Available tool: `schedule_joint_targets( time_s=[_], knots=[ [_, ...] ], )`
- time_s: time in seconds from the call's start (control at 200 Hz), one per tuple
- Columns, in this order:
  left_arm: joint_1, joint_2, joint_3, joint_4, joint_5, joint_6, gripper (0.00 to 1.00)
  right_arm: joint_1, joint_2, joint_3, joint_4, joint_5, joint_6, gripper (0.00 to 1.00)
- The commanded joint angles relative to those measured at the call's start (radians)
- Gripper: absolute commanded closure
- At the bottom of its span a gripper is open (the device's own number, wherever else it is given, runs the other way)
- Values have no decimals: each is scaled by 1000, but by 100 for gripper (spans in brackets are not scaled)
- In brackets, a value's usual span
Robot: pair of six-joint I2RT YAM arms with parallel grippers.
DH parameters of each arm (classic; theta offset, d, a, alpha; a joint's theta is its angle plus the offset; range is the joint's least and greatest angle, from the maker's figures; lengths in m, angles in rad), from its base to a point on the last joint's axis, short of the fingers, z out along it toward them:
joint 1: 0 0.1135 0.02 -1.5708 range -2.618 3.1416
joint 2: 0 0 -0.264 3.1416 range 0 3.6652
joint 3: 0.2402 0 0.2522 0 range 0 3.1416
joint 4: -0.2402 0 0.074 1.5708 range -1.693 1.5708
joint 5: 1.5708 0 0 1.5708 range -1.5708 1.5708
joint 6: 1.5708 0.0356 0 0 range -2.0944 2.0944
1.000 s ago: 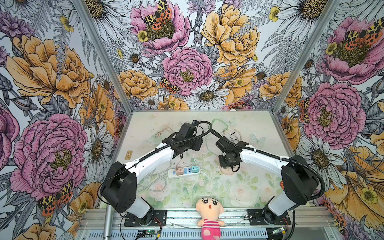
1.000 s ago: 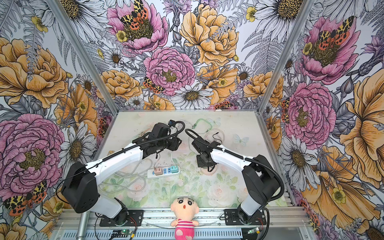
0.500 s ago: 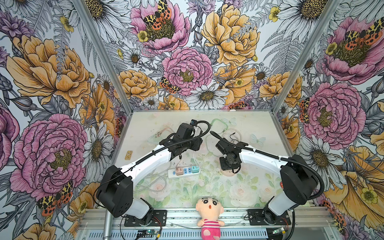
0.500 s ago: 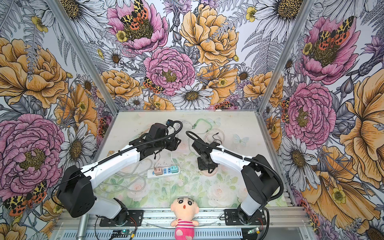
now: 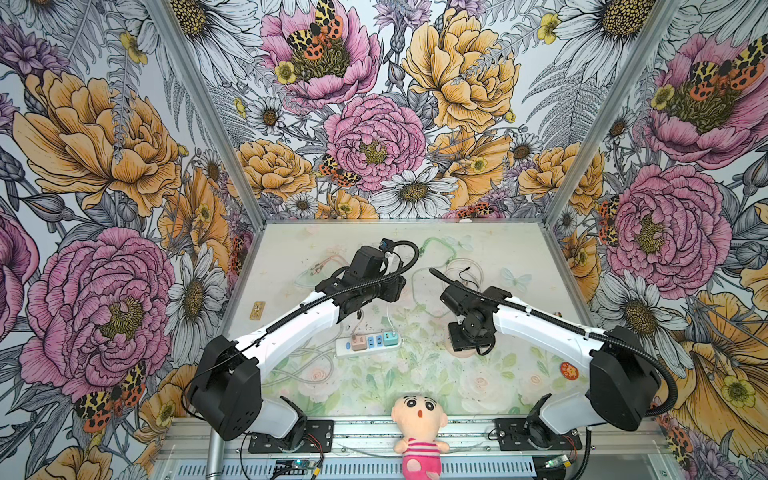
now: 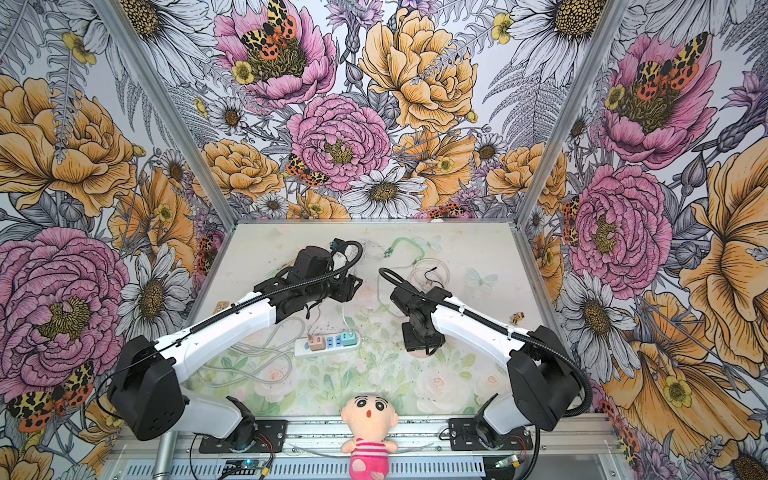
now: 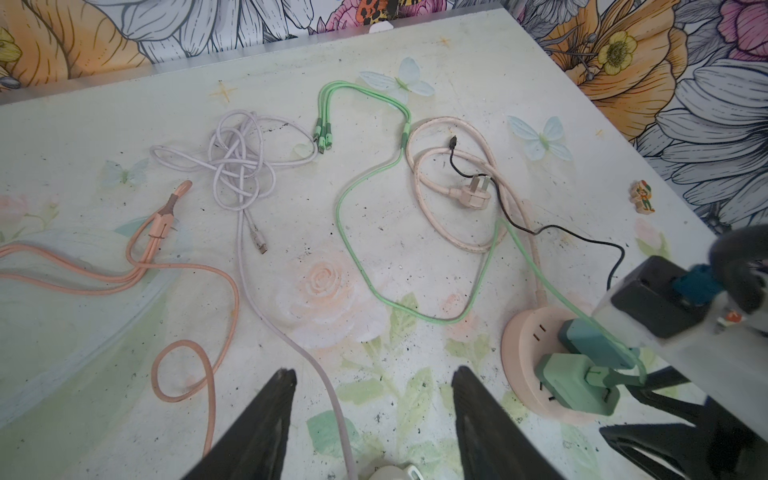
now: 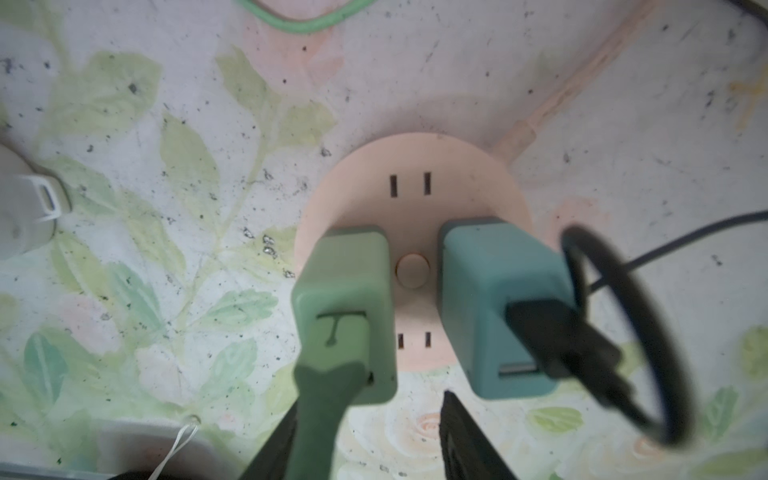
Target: Insert the plug
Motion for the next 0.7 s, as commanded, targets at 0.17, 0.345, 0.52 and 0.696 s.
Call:
schedule_joint_targets(
  time_s=[0.17,0.345,0.52,0.696],
  knots=[
    [11,-44,40,-52,-1,21,36,6,-145,48,-54,22,2,49],
    [48,-55,84,-114,-26,46,35,-43,-228,112,-53,129,-92,45],
    [113,-80,127,-161,40,97,29,-199,-226,193,-23,228,-272,40],
    [232,-77,135,-162,82,68,26,-423,-171,220,191,154,-493,39]
  ],
)
